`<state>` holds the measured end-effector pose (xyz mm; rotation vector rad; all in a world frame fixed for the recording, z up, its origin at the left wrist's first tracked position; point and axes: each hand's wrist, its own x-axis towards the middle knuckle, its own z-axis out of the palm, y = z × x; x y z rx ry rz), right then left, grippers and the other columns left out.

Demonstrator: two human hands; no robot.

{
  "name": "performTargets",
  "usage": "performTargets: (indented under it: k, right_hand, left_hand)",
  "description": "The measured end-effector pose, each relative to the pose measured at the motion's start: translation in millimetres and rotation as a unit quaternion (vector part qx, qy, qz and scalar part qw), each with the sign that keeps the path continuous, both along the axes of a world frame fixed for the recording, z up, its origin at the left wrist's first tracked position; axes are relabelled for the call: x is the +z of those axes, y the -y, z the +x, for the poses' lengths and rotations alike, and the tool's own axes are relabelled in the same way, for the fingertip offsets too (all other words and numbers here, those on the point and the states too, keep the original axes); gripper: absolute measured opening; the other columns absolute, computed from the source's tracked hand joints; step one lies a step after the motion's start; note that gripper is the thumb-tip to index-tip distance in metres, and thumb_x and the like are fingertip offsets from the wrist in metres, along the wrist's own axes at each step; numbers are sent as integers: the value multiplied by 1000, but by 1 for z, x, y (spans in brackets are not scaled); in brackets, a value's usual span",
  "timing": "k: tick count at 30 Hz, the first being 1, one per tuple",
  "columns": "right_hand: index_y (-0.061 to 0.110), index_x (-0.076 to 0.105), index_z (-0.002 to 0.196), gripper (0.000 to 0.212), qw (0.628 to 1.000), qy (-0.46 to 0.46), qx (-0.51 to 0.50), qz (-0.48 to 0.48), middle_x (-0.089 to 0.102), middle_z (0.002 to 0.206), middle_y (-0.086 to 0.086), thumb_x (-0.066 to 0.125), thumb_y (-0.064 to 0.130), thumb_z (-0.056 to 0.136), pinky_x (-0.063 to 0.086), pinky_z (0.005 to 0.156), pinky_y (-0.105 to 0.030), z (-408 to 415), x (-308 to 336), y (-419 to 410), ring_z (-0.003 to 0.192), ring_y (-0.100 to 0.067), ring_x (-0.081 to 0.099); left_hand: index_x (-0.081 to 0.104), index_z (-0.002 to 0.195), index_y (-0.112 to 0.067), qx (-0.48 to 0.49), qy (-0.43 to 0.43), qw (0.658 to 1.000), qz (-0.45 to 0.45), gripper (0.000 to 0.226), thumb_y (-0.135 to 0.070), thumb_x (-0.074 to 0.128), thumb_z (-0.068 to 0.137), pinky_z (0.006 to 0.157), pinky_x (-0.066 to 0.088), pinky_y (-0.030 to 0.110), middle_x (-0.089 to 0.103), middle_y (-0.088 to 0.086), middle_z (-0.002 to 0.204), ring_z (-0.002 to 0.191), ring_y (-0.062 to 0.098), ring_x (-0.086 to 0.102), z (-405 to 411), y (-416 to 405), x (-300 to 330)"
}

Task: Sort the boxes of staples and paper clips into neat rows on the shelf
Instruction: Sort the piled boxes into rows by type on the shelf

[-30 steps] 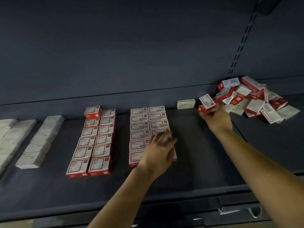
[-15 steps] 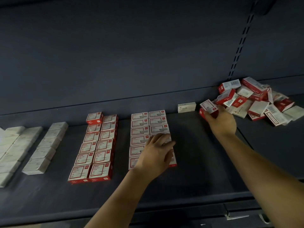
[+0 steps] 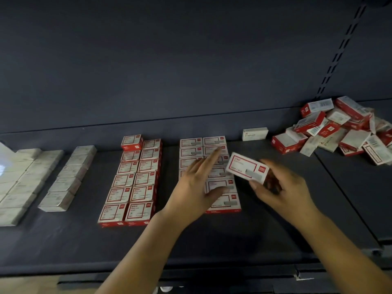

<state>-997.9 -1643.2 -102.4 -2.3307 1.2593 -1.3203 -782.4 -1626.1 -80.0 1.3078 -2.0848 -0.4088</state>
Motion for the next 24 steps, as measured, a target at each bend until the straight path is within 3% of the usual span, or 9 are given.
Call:
performTargets:
  k: [2, 6, 11, 14, 17, 21, 24]
  right_hand:
    - [15, 47, 118, 47, 1000, -12, 26, -2, 58, 100, 5, 49, 51, 88, 41, 69, 1, 5, 2, -4, 86, 7, 51]
    - [13, 48, 116, 47, 998, 1, 62, 9, 56, 96, 8, 43, 53, 91, 36, 63, 4, 17, 1, -10, 81, 24, 46]
    - [13, 48, 116, 44, 996, 20, 89, 8, 58, 100, 6, 45, 49, 92, 38, 66, 3, 22, -3, -11, 88, 24, 47]
    - [15, 48, 116, 44, 993, 25, 115, 23, 62, 101, 4, 46, 51, 91, 45, 68, -3, 19, -6, -9, 91, 10, 57]
    - [15, 48, 118, 47, 995, -18, 100, 24, 67, 99, -1, 47, 51, 89, 53, 64, -15, 20, -7, -5, 83, -6, 64]
    - [14, 39, 135, 60, 994, -80, 54, 49, 57, 94, 10, 41, 52, 89, 38, 57, -5, 29, -8, 5, 69, 1, 53]
    - [16, 28, 143, 72, 987, -102, 55, 111, 55, 98, 9, 33, 59, 86, 36, 60, -7, 33, -12, 11, 73, 0, 52]
  left_hand:
    - [19, 143, -32, -17, -1, 1000, -21, 73, -51, 50, 79, 101, 24, 12, 41, -14, 134, 127, 1, 33, 1, -1, 2]
    - [37, 140, -19, -23, -10, 999, -47, 67, -43, 55, 79, 97, 31, 6, 57, -3, 124, 116, 4, 46, 2, -6, -2]
    - [43, 135, -17, -19, -20, 999, -45, 63, -45, 55, 79, 94, 31, -1, 53, -15, 115, 113, -2, 45, 6, -8, -1]
    - [54, 122, -15, -28, -6, 999, -41, 52, -42, 60, 77, 91, 40, 10, 61, -7, 112, 109, 1, 50, 9, -7, -1]
    - [59, 115, -12, 0, 20, 999, -51, 48, -36, 66, 74, 90, 46, 25, 63, 0, 109, 106, 7, 54, 14, -3, -4]
    - [62, 113, -9, 101, 41, 992, -59, 47, -35, 70, 75, 88, 48, 41, 64, 4, 109, 104, 18, 56, 25, 3, -16]
    - [55, 126, -13, 176, 140, 974, 20, 48, -36, 63, 85, 101, 37, 40, 55, 4, 125, 120, 26, 46, 34, 10, -20]
